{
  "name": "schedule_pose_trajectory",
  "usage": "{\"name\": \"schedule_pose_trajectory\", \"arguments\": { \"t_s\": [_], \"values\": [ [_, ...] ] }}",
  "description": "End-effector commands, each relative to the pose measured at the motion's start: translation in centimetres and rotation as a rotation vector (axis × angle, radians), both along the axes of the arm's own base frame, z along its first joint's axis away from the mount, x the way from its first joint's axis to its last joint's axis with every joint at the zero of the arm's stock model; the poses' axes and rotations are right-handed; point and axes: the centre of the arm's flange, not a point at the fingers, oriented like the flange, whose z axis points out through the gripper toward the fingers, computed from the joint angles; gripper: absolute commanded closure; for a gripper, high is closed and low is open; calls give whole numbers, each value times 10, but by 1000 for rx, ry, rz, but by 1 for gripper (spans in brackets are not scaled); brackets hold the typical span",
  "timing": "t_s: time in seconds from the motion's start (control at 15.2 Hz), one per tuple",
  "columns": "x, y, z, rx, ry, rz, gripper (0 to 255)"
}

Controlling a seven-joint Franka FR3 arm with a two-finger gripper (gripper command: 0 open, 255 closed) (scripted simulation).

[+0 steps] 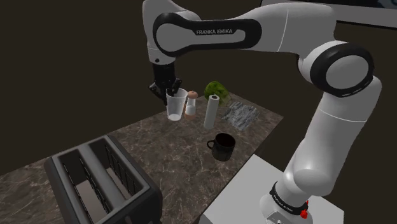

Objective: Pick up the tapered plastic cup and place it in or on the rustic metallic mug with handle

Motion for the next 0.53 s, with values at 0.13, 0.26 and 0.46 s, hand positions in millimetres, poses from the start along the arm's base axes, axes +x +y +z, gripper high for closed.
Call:
{"name": "schedule_pose_trajectory", "arguments": {
  "t_s": [0.13, 0.26, 0.46],
  "values": [
    [-42, -33, 5, 0, 0, -1, 255],
    [-63, -48, 8, 0, 0, -1, 255],
    [-95, -71, 12, 0, 0, -1, 255]
  ]
}}
